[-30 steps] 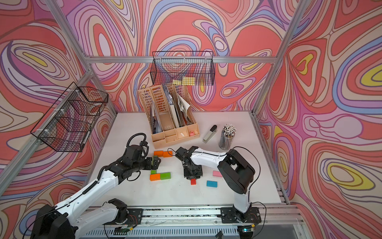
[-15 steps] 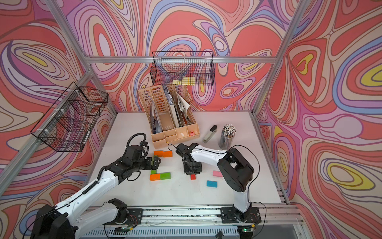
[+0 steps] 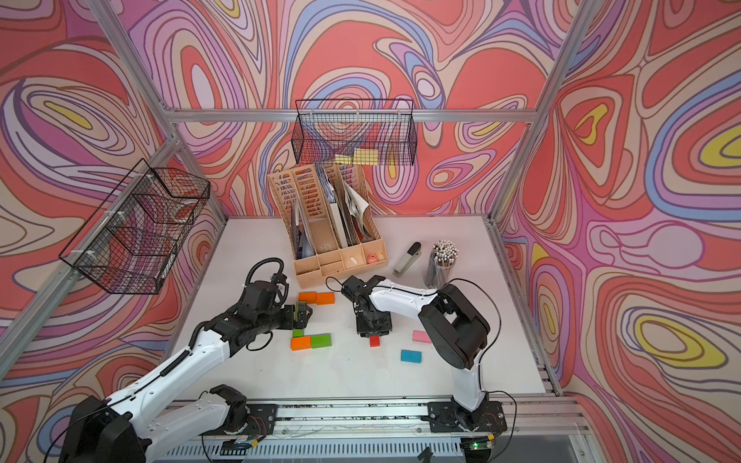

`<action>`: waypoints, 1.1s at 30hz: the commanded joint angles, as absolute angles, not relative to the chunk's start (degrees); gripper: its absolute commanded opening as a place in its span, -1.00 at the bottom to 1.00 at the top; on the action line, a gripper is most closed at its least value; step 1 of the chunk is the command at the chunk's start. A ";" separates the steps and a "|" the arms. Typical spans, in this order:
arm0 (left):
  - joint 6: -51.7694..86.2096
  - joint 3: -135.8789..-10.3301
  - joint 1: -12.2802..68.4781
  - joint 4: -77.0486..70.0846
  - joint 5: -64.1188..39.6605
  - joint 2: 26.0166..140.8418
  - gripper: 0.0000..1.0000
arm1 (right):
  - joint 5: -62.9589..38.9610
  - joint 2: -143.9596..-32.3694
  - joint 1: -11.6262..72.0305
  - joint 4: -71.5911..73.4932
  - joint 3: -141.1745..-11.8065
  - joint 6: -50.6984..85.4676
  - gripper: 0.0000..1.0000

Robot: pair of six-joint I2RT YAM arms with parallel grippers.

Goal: Assemble the letter c with building blocks
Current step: Assemble the building block at the center of the board.

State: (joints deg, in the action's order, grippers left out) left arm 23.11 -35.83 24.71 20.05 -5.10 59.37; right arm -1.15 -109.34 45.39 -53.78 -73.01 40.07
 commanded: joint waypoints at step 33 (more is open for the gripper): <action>25.34 -32.53 24.81 12.78 -18.87 61.05 0.99 | -2.46 -106.39 45.22 -52.22 -70.66 43.33 -0.25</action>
